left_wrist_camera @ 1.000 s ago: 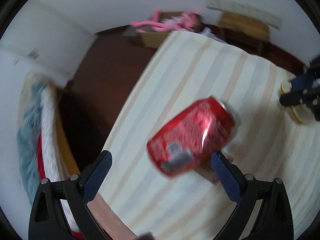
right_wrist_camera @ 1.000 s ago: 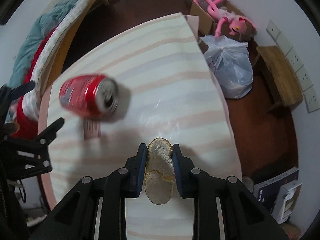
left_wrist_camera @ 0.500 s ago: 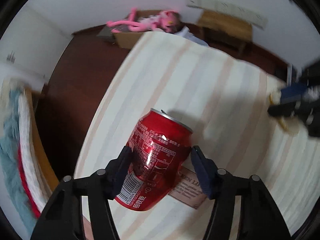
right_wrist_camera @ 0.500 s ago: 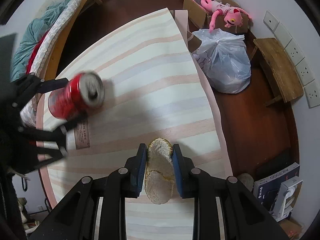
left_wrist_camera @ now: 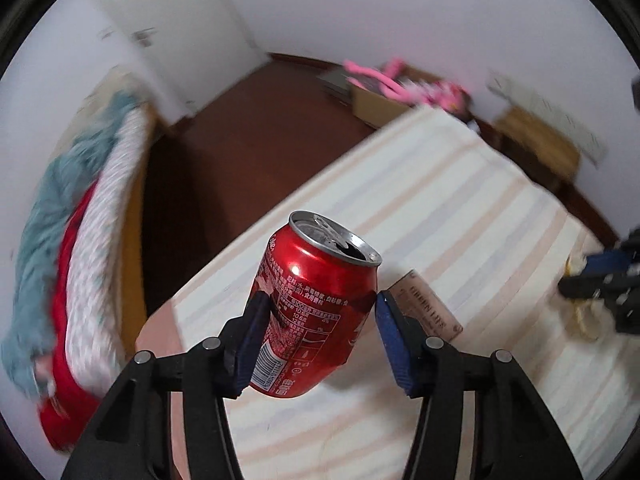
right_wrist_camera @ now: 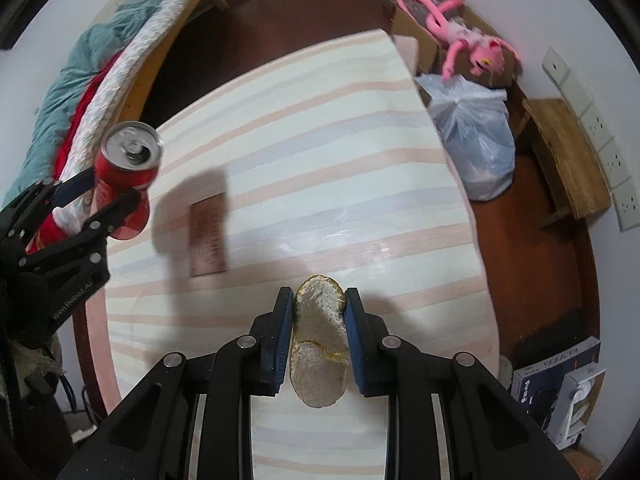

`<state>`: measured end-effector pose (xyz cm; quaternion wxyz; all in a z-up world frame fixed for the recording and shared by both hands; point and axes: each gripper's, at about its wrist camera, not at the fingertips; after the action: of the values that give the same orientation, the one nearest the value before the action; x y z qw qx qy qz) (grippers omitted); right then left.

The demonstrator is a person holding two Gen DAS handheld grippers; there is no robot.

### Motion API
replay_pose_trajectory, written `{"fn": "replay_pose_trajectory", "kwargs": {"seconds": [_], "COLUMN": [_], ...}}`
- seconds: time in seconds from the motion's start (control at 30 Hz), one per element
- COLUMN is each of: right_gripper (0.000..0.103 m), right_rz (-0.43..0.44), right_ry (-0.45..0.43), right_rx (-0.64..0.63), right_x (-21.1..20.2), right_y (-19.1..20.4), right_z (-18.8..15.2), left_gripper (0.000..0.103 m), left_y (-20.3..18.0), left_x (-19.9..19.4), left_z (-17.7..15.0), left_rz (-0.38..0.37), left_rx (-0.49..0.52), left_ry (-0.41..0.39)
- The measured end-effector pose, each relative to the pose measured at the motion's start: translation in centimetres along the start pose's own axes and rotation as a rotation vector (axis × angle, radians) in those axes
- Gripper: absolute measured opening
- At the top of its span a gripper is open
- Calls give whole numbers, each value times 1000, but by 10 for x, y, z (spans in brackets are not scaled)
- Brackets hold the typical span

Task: Collect trash
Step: 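Grasp the red cola can with the left tool while the right tool grasps the bread crust, then carry the can and crust over the white bin and open both tools to drop them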

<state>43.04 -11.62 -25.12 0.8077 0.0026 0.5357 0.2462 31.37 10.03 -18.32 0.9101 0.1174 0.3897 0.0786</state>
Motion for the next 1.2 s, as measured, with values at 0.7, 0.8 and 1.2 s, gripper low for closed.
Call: {"fn": "replay_pose_trajectory", "kwargs": {"seconds": [0.7, 0.8, 1.2], "right_gripper": [26, 26, 26], "right_rz": [320, 389, 442], "right_ry": [-47, -18, 201], "right_rx": [-389, -467, -655], "right_x": [-76, -72, 60], "right_y": [303, 373, 577], "right_z": [-109, -137, -264], "left_gripper": [50, 50, 49], "left_y": [195, 228, 335], "left_x": [-249, -268, -218], "left_z": [-188, -234, -456], "left_rz": [370, 419, 347], "left_rx": [-605, -678, -1144], "left_ry": [-170, -145, 82]}}
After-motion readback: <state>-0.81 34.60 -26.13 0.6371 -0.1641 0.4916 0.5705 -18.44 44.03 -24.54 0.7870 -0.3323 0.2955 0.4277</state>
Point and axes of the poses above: each gripper's, at about its wrist camera, not at the fingertips, and x roughly the way its jaws point, y to its left, z to its top, and after that the axes turned 13 degrees about -y, right-handed
